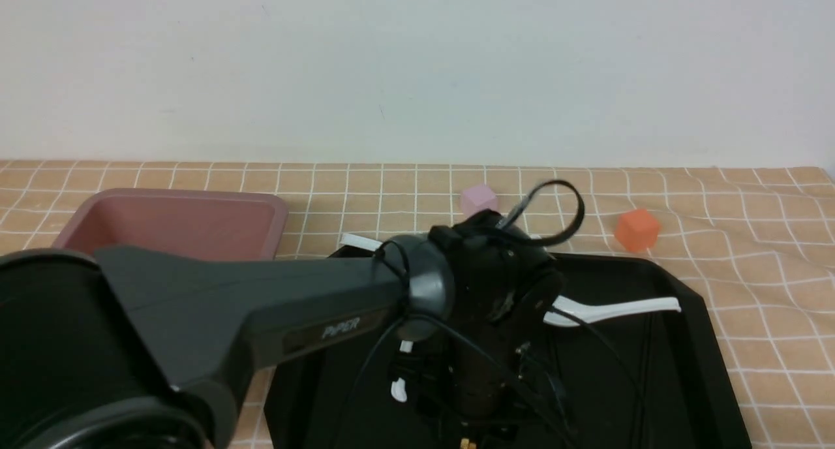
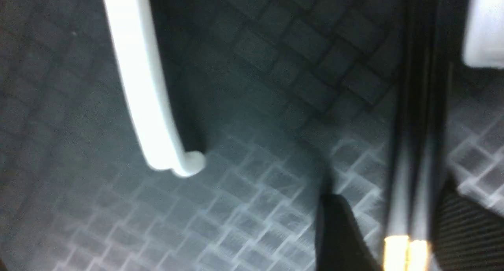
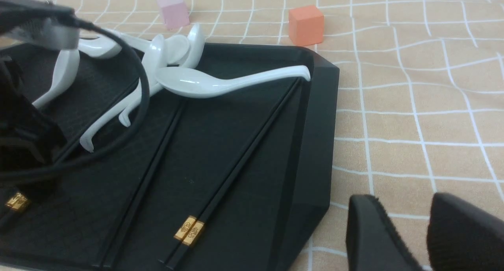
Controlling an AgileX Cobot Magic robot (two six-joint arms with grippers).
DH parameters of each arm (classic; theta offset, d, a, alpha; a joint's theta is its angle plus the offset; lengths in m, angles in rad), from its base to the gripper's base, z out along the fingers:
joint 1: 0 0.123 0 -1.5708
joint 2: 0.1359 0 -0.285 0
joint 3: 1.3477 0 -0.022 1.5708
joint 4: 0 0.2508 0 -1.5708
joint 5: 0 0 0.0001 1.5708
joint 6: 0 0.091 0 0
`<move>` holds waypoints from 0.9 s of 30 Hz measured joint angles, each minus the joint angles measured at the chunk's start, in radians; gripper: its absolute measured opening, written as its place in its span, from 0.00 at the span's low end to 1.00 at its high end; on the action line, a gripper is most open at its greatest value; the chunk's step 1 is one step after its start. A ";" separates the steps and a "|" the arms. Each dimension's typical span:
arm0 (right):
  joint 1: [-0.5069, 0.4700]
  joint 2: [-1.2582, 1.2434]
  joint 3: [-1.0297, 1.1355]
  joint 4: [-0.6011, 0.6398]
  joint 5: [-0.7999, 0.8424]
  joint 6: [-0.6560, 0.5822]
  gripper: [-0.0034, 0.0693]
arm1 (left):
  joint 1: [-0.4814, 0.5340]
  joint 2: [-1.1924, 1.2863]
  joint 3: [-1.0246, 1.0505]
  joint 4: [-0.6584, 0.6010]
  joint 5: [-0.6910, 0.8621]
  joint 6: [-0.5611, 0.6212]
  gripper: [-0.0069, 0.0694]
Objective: On brown tablecloth take chopsticks from black tray and put them in box.
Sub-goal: 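Reach over to the black tray and grasp a pair of chopsticks with the left gripper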
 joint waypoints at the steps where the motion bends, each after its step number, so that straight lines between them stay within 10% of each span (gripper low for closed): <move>1: 0.000 0.000 0.000 0.000 0.000 0.000 0.38 | 0.000 0.001 -0.002 0.003 -0.001 0.000 0.54; 10: 0.000 0.000 0.000 -0.001 0.000 0.000 0.38 | -0.002 0.020 -0.018 -0.001 0.016 0.025 0.26; 27: 0.000 0.000 0.000 -0.001 0.000 0.000 0.38 | 0.001 -0.131 -0.004 0.095 0.155 -0.079 0.25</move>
